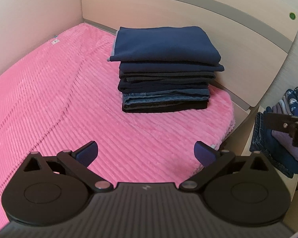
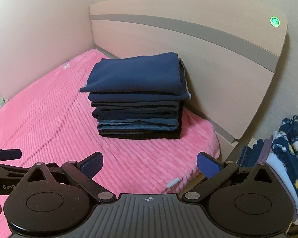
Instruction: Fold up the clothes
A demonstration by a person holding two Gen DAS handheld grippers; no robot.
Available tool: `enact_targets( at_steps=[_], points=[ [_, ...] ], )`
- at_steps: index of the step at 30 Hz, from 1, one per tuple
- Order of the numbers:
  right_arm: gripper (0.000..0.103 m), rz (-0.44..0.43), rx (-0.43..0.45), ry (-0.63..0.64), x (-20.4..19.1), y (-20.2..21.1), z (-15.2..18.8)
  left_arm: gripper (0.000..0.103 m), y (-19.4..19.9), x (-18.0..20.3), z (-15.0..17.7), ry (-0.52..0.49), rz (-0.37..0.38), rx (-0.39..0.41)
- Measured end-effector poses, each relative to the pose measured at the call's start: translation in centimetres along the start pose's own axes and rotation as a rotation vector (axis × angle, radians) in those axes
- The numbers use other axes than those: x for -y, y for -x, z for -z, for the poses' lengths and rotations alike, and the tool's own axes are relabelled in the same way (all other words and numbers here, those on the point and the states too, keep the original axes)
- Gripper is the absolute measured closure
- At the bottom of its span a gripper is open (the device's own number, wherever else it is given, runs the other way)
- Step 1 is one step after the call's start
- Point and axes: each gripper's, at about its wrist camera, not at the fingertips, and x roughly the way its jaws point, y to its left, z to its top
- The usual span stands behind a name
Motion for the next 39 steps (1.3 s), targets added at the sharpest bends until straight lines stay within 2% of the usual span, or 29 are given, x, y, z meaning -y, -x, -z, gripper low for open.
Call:
enact_targets(
  at_steps=[39],
  points=[
    [0.0, -0.005, -0.009, 0.013, -0.9, -0.5, -0.1, 0.001, 0.0, 0.0, 0.1, -0.013, 0.003, 0.0]
  ],
)
